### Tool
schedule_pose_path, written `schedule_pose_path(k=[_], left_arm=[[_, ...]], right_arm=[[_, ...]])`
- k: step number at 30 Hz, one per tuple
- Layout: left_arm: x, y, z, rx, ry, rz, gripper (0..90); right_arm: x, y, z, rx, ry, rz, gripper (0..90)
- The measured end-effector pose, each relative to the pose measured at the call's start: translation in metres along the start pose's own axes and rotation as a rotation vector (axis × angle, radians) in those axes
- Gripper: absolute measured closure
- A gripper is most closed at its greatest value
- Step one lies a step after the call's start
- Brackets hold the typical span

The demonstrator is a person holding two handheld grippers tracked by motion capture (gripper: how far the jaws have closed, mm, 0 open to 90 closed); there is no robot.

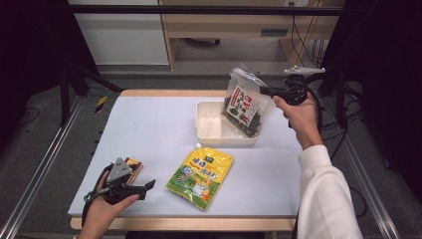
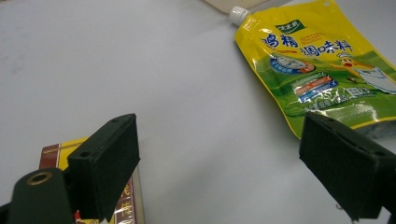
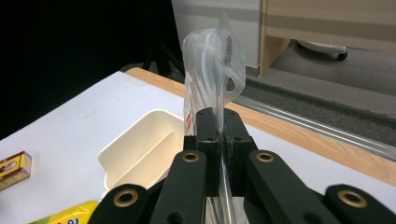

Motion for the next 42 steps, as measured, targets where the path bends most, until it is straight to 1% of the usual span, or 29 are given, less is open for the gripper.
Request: schedule_pose_path(k=[4,7,8,9,11,13,14,15,16,20,23,24,25,26,27,28,29,33,34,35,36,38,39,40,41,42], left_arm=[[-0.001,0.001,0.001,0.007,0.004,0.002,11.9],[-0.001,0.001,0.001,0.006,0.006,0.003,11.9],[-0.001,0.001,0.001,0.006,0.006,0.003,11.9],[-0.001,0.001,0.001,0.005,0.005,0.001,11.8],[-0.001,0.001,0.001,0.004,0.004,0.001,11.8],[0.0,0.001,0.001,0.006,0.004,0.001,11.8],[0.0,0.001,0.001,0.006,0.004,0.001,11.8],[-0.001,0.001,0.001,0.006,0.005,0.001,11.8],[-0.001,0.001,0.001,0.006,0.008,0.002,11.8],[-0.002,0.002,0.0,0.001,0.012,0.003,11.7],[-0.002,0.001,0.0,-0.007,0.014,0.01,11.6],[-0.003,0.001,-0.001,-0.014,0.015,0.011,11.6],[-0.003,0.001,-0.002,-0.015,0.015,0.012,11.5],[-0.003,0.001,-0.002,-0.014,0.017,0.015,11.5],[-0.003,0.002,-0.001,-0.013,0.018,0.015,11.4],[-0.004,0.002,-0.001,-0.013,0.02,0.015,11.4],[-0.005,0.002,-0.001,-0.011,0.019,0.017,11.3],[-0.007,0.002,-0.002,-0.015,0.023,0.017,11.0],[-0.007,0.002,-0.003,-0.019,0.024,0.018,11.0],[-0.008,0.003,-0.003,-0.019,0.024,0.019,10.9],[-0.008,0.003,-0.003,-0.019,0.024,0.019,10.7],[-0.008,0.004,-0.002,-0.015,0.026,0.021,10.6],[-0.008,0.004,-0.002,-0.014,0.027,0.02,10.6],[-0.008,0.004,-0.001,-0.014,0.029,0.022,10.3],[-0.008,0.003,-0.002,-0.016,0.031,0.02,10.3],[-0.007,0.001,-0.002,-0.02,0.032,0.016,10.3]], right_arm=[[0.0,-0.001,0.004,0.0,0.002,-0.004,87.1],[0.001,-0.002,0.004,0.003,-0.004,-0.003,84.8],[0.002,-0.003,0.004,0.002,-0.008,0.002,82.5],[0.004,-0.005,0.004,0.001,-0.017,0.008,76.1],[0.006,-0.008,0.004,-0.001,-0.021,0.015,68.3],[0.007,-0.013,0.003,-0.004,-0.029,0.03,57.5],[0.007,-0.013,0.003,-0.004,-0.029,0.03,57.5],[0.008,-0.016,0.003,-0.013,-0.038,0.041,52.7],[0.008,-0.022,0.003,-0.026,-0.045,0.067,43.5],[0.011,-0.033,0.007,-0.036,-0.047,0.091,32.7],[0.014,-0.04,0.011,-0.03,-0.065,0.107,28.9],[0.017,-0.044,0.013,-0.03,-0.069,0.112,27.3],[0.022,-0.052,0.019,-0.036,-0.08,0.125,24.9],[0.022,-0.052,0.019,-0.036,-0.08,0.125,24.9],[0.025,-0.059,0.024,-0.045,-0.087,0.134,22.3],[0.025,-0.059,0.024,-0.045,-0.087,0.134,22.3],[0.027,-0.063,0.028,-0.046,-0.093,0.145,21.2],[0.031,-0.077,0.042,-0.059,-0.085,0.16,16.7],[0.033,-0.081,0.05,-0.052,-0.078,0.164,14.3],[0.036,-0.083,0.056,-0.049,-0.079,0.164,13.4],[0.036,-0.083,0.056,-0.049,-0.079,0.164,13.4],[0.04,-0.084,0.066,-0.039,-0.089,0.164,11.3],[0.043,-0.084,0.072,-0.037,-0.089,0.167,10.6],[0.051,-0.084,0.081,-0.046,-0.076,0.152,9.8],[0.051,-0.084,0.081,-0.046,-0.076,0.152,9.8],[0.058,-0.082,0.091,-0.053,-0.07,0.142,9.9]])
Point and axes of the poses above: each handheld gripper's, and its own axes: y roughly forward along the jaws, z roughly out of its underside, x roughly to its left, the point moved 9 cm from there along y, roughly forward along the jaws
